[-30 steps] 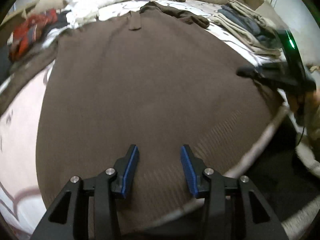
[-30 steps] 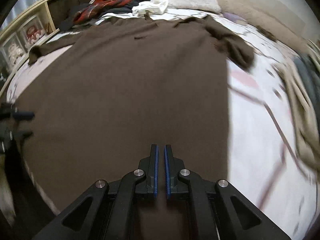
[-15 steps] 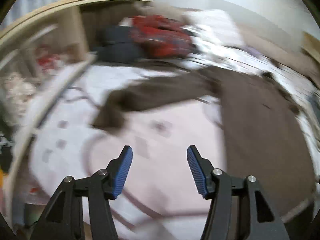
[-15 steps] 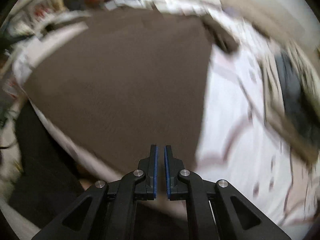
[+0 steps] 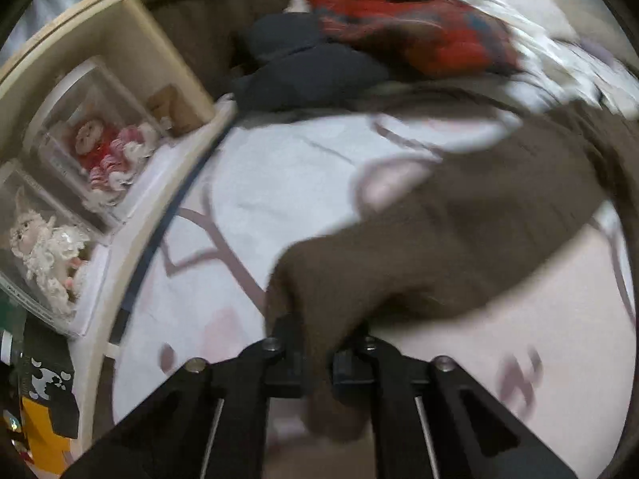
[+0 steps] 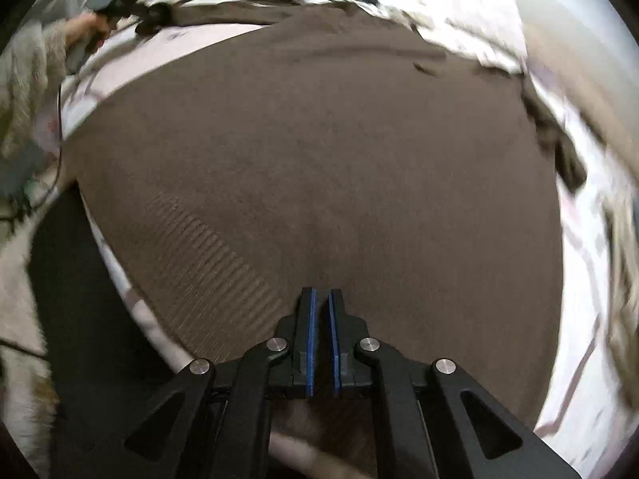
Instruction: Fold clothes
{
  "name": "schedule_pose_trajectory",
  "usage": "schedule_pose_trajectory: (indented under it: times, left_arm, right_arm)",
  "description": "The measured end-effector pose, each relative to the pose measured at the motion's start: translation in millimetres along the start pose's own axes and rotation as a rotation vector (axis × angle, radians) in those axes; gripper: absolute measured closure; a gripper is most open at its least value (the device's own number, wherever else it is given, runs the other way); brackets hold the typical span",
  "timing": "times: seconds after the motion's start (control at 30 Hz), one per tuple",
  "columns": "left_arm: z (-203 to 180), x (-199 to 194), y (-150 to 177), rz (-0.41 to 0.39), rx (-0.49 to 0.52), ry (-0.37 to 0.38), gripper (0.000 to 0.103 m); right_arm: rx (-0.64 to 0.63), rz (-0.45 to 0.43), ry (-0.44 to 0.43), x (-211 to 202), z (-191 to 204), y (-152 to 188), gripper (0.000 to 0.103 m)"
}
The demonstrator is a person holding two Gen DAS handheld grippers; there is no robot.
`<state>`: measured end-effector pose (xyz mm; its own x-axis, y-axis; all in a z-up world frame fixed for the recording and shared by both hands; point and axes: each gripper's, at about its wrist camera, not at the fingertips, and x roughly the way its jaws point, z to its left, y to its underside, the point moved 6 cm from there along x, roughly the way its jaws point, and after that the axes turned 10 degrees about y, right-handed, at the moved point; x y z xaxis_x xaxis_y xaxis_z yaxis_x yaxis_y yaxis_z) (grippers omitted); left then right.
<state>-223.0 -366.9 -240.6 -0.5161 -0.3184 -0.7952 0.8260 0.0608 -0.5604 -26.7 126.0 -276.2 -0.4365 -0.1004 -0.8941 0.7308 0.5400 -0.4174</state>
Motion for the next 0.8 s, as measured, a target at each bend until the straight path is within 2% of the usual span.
schedule_pose_trajectory:
  times: [0.13,0.2,0.27,0.3,0.4,0.43,0.47,0.5,0.53,0.57,0.63,0.67,0.7,0.77,0.8]
  left_arm:
    - [52.9,-17.1,-53.8,-0.085,-0.083,-0.096,0.096]
    - [78.5,-31.2,-84.1,-0.139,-0.127,-0.143,0.096]
    - [90.6,-34.4,-99.5,-0.150,-0.152,-0.161,0.096]
    - [95.2,-34.0,-105.8,-0.149,-0.160,-0.168,0.096]
    - [85.9,-5.6,-100.8,-0.040,-0.127,-0.155,0.092]
    - [80.3,5.9,-93.1,0.008,-0.114,-0.147,0.086]
    - [75.5,15.3,-84.6,0.046,-0.104,-0.144,0.070]
    - [68.5,21.6,-73.9,0.070,-0.089,-0.138,0.060]
    - [61.7,26.8,-63.6,0.090,-0.072,-0.130,0.044]
    - [55.6,27.2,-55.0,0.092,-0.050,-0.117,0.037]
    - [44.2,25.1,-36.8,0.104,-0.010,-0.090,0.037]
    - [39.1,21.0,-27.5,0.115,0.004,-0.072,0.036]
    - [32.8,13.6,-17.7,0.124,0.022,-0.053,0.036]
    - [18.9,-4.5,-7.7,0.118,0.064,-0.031,0.036]
    - [7.3,-18.6,-4.4,0.102,0.090,-0.014,0.036]
  right_arm:
    - [0.055,0.027,-0.058,1.1,-8.9,-2.3,0.097]
    - [0.034,0.029,-0.040,0.3,-3.9,-1.1,0.097]
    - [0.026,0.026,-0.024,-0.7,1.2,2.0,0.097]
    - [0.030,0.025,-0.023,-0.8,1.0,1.4,0.097]
    - [0.069,0.023,-0.046,-5.1,-4.8,-0.9,0.097]
    - [0.088,0.023,-0.061,-7.9,-7.9,-2.8,0.097]
    - [0.109,0.021,-0.085,-13.1,-13.5,-6.8,0.097]
    - [0.130,0.019,-0.108,-18.2,-19.0,-10.9,0.097]
    - [0.149,0.014,-0.125,-23.5,-25.2,-15.3,0.097]
    - [0.163,-0.009,-0.117,-30.1,-35.8,-21.9,0.096]
    - [0.194,-0.073,-0.075,-46.6,-73.2,-44.8,0.068]
    - [0.203,-0.106,-0.049,-53.6,-92.4,-56.6,0.031]
    - [0.198,-0.152,-0.005,-60.0,-112.7,-71.2,0.018]
    - [0.178,-0.224,0.096,-67.4,-148.7,-102.2,0.018]
    - [0.196,-0.233,0.115,-65.1,-170.7,-117.0,0.018]
